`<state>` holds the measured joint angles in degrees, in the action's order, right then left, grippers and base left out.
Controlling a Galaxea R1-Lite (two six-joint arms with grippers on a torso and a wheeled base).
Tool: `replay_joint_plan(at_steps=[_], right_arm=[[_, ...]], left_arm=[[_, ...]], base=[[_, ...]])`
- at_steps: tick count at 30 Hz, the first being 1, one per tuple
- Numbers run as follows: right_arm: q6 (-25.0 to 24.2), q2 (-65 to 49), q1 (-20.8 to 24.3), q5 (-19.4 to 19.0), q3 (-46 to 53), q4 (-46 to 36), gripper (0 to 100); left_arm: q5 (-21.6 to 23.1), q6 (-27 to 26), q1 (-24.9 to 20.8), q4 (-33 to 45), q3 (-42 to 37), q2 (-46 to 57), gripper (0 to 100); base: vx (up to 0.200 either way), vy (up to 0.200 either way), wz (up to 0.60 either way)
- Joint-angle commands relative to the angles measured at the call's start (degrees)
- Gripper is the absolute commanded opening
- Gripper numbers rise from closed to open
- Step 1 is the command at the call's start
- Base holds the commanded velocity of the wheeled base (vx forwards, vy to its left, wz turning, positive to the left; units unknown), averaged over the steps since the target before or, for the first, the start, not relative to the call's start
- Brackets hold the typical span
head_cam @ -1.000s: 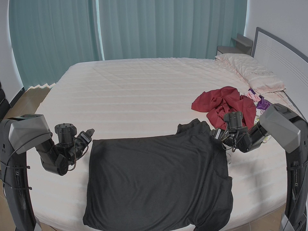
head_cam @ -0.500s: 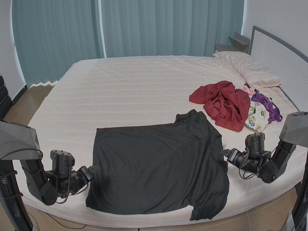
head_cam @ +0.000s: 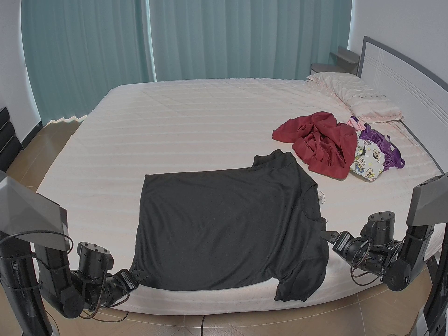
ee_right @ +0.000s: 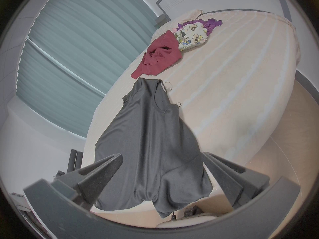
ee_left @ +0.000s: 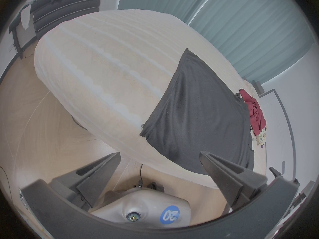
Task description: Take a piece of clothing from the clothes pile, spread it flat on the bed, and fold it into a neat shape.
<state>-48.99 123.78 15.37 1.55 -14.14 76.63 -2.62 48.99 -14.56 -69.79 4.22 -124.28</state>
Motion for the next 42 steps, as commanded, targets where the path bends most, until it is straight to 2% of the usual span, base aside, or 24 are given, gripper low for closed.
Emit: replay_joint_plan(at_steps=[1,5,15,16,25,32,33,36,42], right_arm=[[0.04,3.66,3.08,0.47,2.63,3.53,100],[0.13,4.36,4.14,0.56,4.03,6.51,100],[0.13,4.36,4.14,0.56,4.39,7.48,100],[0.13,4.36,4.14,0.65,4.39,7.48,100],[1.27,5.33,3.08,0.74,4.39,7.48,100],[8.65,8.4,1.85,0.74,3.77,6.87,100],[11.11,9.9,0.27,0.65,3.24,6.78,100],[14.54,13.24,-1.75,0.74,0.87,6.78,100],[15.42,15.7,-3.51,0.65,-3.17,6.08,100]], left_arm=[[-4.76,-0.04,-0.65,-5.18,2.37,-9.4,100],[-9.6,-0.74,-1.97,-8.96,3.08,-13.35,100],[-9.95,-0.48,-2.14,-9.66,7.21,-14.06,100],[-9.95,-0.48,-2.14,-9.66,7.21,-14.06,0],[-9.95,-0.21,-2.14,-9.75,5.71,-13.97,0],[-6.17,1.02,-1.26,-12.3,2.37,-13.09,0],[-5.9,0.84,-1.26,-14.23,1.41,-13.09,0],[-5.9,-0.04,-1.35,-18.89,-0.7,-13.35,0],[-0.81,-0.65,-0.03,-20.21,-2.28,-11.86,0]], base=[[0.0,0.0,0.0],[0.0,0.0,0.0],[0.0,0.0,0.0],[0.0,0.0,0.0],[0.0,0.0,0.0],[0.0,0.0,0.0],[0.0,0.0,0.0],[0.0,0.0,0.0],[0.0,0.0,0.0]])
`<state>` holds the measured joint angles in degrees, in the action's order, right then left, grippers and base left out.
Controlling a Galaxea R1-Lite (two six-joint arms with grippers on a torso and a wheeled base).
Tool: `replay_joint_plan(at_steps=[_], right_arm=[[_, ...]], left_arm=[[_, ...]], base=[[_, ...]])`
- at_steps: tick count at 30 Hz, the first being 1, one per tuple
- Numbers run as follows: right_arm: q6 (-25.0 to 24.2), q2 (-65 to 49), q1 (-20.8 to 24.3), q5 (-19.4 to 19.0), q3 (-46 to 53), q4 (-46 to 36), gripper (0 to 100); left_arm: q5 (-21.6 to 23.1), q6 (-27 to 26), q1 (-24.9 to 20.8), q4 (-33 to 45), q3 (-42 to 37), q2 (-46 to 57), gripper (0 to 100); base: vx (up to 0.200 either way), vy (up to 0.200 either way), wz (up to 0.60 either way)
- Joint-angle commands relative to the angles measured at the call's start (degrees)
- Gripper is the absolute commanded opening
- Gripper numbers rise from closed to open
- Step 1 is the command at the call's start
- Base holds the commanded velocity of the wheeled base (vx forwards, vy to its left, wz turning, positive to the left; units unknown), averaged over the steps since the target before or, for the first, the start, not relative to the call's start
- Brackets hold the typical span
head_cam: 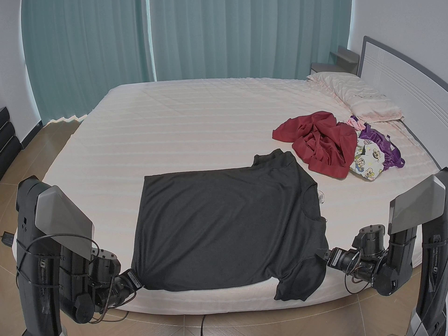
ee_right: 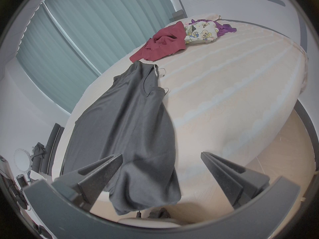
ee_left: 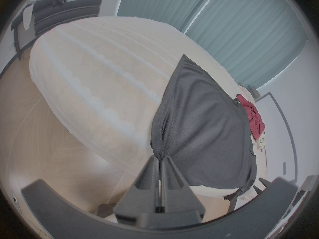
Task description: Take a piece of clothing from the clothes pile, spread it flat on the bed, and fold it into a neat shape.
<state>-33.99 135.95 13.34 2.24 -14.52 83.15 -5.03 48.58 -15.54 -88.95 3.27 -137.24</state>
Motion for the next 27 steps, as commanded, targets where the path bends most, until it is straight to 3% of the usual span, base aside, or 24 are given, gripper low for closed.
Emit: replay_joint_plan(at_steps=[1,6,16,17,27], right_arm=[[0.41,3.53,-1.56,-0.05,-3.94,-1.85,100],[0.41,3.71,-1.47,-0.31,-8.24,-6.16,100],[0.41,5.91,-1.65,-1.01,-12.38,-6.25,100],[0.41,6.08,-1.82,-1.01,-12.73,-6.16,0],[0.41,4.41,-5.16,-0.84,-17.82,-6.25,0]], left_arm=[[2.31,-0.24,1.04,-1.05,-1.33,1.36,0],[1.52,-0.33,1.22,-1.05,-0.98,1.19,0],[2.13,-0.15,-0.01,-1.05,-1.25,0.84,0],[2.13,-0.15,-0.01,-1.05,-0.89,0.57,0],[1.96,-0.15,0.6,-1.05,0.51,-1.27,0]], base=[[0.0,0.0,0.0],[0.0,0.0,0.0],[0.0,0.0,0.0],[0.0,0.0,0.0],[0.0,0.0,0.0]])
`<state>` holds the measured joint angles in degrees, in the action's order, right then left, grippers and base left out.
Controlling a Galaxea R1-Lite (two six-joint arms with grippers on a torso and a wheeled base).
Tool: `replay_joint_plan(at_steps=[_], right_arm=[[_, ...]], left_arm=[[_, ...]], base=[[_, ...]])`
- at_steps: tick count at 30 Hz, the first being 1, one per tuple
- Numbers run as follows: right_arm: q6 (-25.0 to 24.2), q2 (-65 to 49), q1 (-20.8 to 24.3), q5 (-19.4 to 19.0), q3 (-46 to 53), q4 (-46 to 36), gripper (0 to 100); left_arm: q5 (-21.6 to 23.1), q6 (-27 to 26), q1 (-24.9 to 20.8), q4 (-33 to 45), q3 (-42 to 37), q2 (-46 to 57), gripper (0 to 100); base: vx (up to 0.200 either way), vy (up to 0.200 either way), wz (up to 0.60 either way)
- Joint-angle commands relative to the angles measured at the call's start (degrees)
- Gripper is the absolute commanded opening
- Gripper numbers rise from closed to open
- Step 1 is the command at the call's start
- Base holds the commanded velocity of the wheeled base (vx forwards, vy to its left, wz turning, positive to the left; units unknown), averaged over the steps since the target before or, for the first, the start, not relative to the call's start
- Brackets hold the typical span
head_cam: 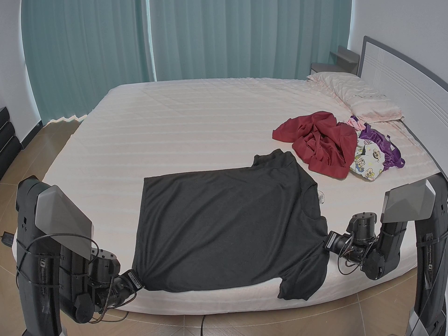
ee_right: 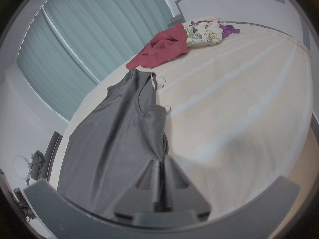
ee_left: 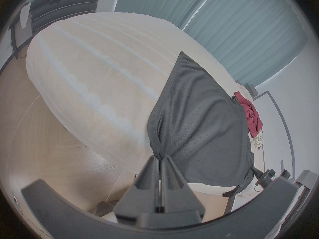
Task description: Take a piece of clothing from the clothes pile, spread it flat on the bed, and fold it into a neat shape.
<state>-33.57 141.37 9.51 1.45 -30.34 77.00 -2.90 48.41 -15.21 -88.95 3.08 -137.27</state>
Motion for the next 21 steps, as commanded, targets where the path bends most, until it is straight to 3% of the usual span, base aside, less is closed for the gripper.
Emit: replay_joint_plan(at_steps=[1,10,16,17,21], right_arm=[[0.17,-1.19,-1.69,-0.13,-2.53,-0.18,0],[7.82,-0.13,-1.6,-2.68,-8.86,-0.88,0],[8.79,0.57,-1.6,-2.77,-15.36,-6.51,0],[8.79,0.83,-1.51,-2.68,-15.98,-6.77,100],[8.79,2.5,-1.25,-2.15,-16.85,-6.24,100]], left_arm=[[-0.35,0.02,0.36,-1.05,0.96,-1.51,0],[-0.7,0.19,0.62,-1.05,1.31,-2.39,0],[-0.79,0.19,0.54,-1.05,1.31,-2.57,0],[-0.88,0.19,0.54,-1.05,1.31,-2.74,0],[-1.23,0.19,0.45,-1.05,1.84,-3.45,0]], base=[[0.0,0.0,0.0],[0.0,0.0,0.0],[0.0,0.0,0.0],[0.0,0.0,0.0],[0.0,0.0,0.0]])
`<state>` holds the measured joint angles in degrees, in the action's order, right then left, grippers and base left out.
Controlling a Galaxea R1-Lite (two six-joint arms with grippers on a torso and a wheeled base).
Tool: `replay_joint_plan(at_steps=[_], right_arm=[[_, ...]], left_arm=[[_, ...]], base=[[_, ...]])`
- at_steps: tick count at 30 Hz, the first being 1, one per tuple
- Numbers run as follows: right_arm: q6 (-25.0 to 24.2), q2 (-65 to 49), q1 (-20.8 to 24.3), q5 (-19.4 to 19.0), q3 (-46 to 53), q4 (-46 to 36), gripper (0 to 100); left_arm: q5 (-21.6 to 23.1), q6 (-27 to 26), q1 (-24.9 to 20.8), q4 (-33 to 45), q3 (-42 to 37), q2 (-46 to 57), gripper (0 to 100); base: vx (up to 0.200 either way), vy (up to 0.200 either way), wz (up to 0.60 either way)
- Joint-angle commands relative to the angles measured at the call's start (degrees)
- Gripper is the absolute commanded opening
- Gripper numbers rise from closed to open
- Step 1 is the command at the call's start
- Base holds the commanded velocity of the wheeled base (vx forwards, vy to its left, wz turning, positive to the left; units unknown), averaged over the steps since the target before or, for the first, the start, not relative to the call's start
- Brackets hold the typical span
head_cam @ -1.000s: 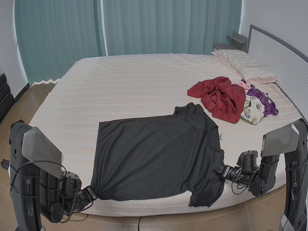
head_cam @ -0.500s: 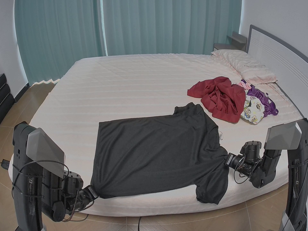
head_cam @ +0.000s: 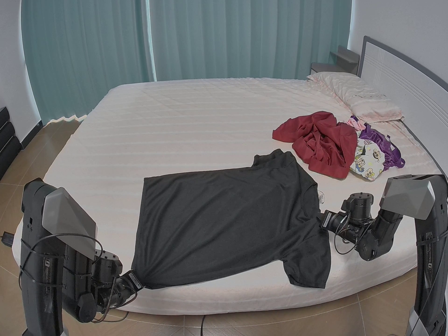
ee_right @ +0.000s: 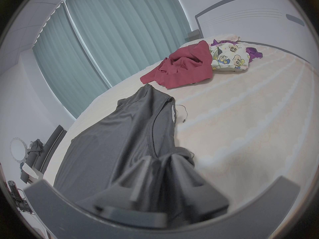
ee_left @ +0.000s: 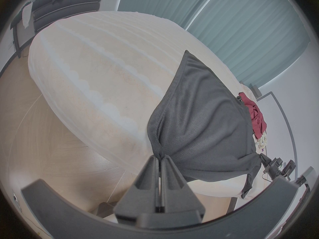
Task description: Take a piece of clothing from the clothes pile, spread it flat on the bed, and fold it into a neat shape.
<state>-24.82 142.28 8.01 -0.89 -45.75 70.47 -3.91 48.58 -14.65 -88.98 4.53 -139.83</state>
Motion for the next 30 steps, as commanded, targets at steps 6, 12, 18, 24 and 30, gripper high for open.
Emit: replay_joint_plan(at_steps=[6,12,18,24,30], right_arm=[[-0.23,-1.21,-2.65,0.1,1.01,0.37,100],[-3.66,-5.87,-4.85,-1.57,8.22,0.63,100],[-5.94,-7.63,-2.65,-4.91,19.65,5.02,100],[-6.03,-7.1,1.48,-5.09,29.05,9.07,100],[-5.33,-0.77,4.91,-4.47,34.94,18.12,100]], left_arm=[[-1.54,0.02,-0.11,-1.02,1.09,-1.85,0],[-1.54,-0.06,-0.11,-1.02,1.09,-1.85,0],[-1.45,-0.06,-0.2,-1.02,1.09,-1.85,0],[-1.54,-0.24,-0.29,-1.02,1.09,-1.94,0],[-1.45,-0.33,-0.29,-1.02,1.09,-1.94,0]], base=[[0.0,0.0,0.0],[0.0,0.0,0.0],[0.0,0.0,0.0],[0.0,0.0,0.0],[0.0,0.0,0.0]])
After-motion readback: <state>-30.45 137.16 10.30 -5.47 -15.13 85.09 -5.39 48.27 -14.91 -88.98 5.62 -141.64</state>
